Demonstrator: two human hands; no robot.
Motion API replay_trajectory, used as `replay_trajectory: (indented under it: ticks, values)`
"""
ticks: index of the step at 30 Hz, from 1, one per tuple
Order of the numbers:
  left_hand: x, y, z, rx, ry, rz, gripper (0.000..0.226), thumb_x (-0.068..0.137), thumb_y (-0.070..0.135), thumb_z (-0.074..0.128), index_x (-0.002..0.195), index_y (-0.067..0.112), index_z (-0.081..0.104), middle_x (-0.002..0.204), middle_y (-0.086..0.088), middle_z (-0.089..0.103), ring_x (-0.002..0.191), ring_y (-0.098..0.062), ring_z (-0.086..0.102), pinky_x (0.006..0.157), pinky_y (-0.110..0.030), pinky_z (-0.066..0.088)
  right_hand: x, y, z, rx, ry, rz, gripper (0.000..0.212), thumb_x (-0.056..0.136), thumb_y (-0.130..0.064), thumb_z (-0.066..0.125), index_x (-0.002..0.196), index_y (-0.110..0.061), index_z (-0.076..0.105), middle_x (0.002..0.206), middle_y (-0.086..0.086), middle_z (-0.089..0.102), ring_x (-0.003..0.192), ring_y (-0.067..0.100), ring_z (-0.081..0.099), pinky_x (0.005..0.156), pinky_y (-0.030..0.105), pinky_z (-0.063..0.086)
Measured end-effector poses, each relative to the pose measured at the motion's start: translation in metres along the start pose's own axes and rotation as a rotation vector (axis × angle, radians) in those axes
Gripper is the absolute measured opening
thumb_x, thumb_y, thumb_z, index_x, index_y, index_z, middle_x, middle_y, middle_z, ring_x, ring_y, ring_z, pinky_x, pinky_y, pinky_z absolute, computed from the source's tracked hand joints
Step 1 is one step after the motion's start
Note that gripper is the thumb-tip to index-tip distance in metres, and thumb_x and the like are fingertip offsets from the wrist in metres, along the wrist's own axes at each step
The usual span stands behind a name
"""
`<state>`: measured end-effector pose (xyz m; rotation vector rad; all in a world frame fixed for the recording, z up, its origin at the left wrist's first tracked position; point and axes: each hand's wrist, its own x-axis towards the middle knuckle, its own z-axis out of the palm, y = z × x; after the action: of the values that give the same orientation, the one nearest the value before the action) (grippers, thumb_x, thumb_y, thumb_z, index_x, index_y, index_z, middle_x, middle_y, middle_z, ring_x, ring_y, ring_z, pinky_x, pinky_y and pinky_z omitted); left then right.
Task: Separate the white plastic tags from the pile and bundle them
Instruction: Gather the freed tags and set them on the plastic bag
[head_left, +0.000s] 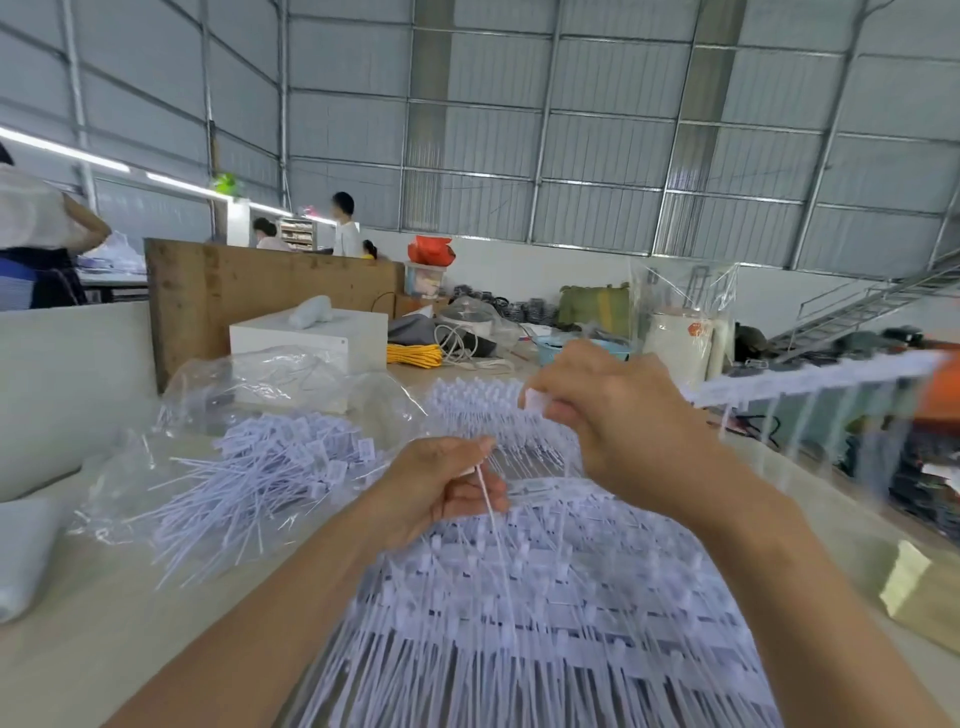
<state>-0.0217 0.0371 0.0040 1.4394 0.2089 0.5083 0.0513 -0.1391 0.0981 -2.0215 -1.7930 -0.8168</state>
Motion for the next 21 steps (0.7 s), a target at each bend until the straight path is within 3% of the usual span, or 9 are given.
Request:
replay_trajectory:
  ticks: [3,5,7,9,14,18,21]
  values:
    - [0.004,-0.002,0.0,0.022,0.119,0.005,0.022,0.075,0.03,0.07,0.076,0.01,0.064,0.063,-0.006,0.068,0.045,-0.01,0.058,0.043,-0.018,0.048,0.006,-0.006,0.008,0.118,-0.195,0.007,0.039,0.091,-0.002,0.052,0.118,-0.029,0.061,0.094,-0.006,0.04,0.078,0.005,0.043,0.079,0.03,0.033]
    - [0.005,-0.005,0.005,-0.003,0.136,0.002,0.012,0.086,0.019,0.066,0.079,0.009,0.062,0.057,-0.004,0.063,0.039,-0.008,0.049,0.038,-0.016,0.037,0.014,-0.007,0.012,0.368,-0.26,0.026,0.029,0.089,-0.004,0.058,0.111,-0.021,0.068,0.083,-0.011,0.049,0.073,0.0,0.049,0.068,0.022,0.04]
    - [0.007,-0.008,0.01,-0.083,0.148,-0.008,0.011,0.091,0.012,0.059,0.082,0.007,0.061,0.056,-0.005,0.058,0.037,-0.008,0.044,0.036,-0.017,0.035,0.024,-0.005,0.018,0.579,-0.279,0.106,0.013,0.084,-0.004,0.066,0.092,-0.013,0.071,0.065,-0.015,0.057,0.056,-0.006,0.053,0.054,0.01,0.039]
    - [0.008,-0.005,0.014,-0.25,0.143,-0.041,0.017,0.097,0.012,0.048,0.087,0.004,0.059,0.06,-0.006,0.055,0.038,-0.009,0.045,0.037,-0.016,0.038,0.035,0.0,0.025,0.629,-0.198,0.176,0.007,0.079,-0.002,0.072,0.082,-0.009,0.07,0.052,-0.015,0.057,0.044,-0.005,0.053,0.048,0.006,0.037]
    - [0.01,0.002,0.009,-0.565,0.077,-0.087,0.04,0.101,0.032,0.034,0.096,0.001,0.058,0.056,-0.009,0.06,0.036,-0.008,0.045,0.038,-0.013,0.035,0.054,0.022,0.013,0.714,0.046,0.313,0.012,0.078,-0.003,0.073,0.083,-0.014,0.069,0.057,-0.012,0.061,0.041,-0.001,0.051,0.048,0.014,0.043]
    - [0.012,-0.005,0.004,-0.614,0.102,-0.179,0.049,0.1,0.039,0.032,0.09,-0.003,0.055,0.056,-0.012,0.058,0.035,-0.009,0.045,0.035,-0.012,0.032,0.065,0.034,-0.025,0.718,0.242,0.281,0.018,0.08,-0.004,0.071,0.078,-0.022,0.066,0.066,-0.004,0.064,0.041,0.002,0.053,0.044,0.017,0.046]
    - [0.014,-0.013,0.005,-0.599,0.135,-0.276,0.052,0.099,0.042,0.034,0.089,-0.005,0.055,0.057,-0.016,0.059,0.035,-0.014,0.051,0.034,-0.013,0.038,0.067,0.038,-0.051,0.655,0.244,0.183,0.017,0.084,-0.009,0.068,0.08,-0.025,0.063,0.06,-0.004,0.068,0.043,0.003,0.055,0.043,0.017,0.039]
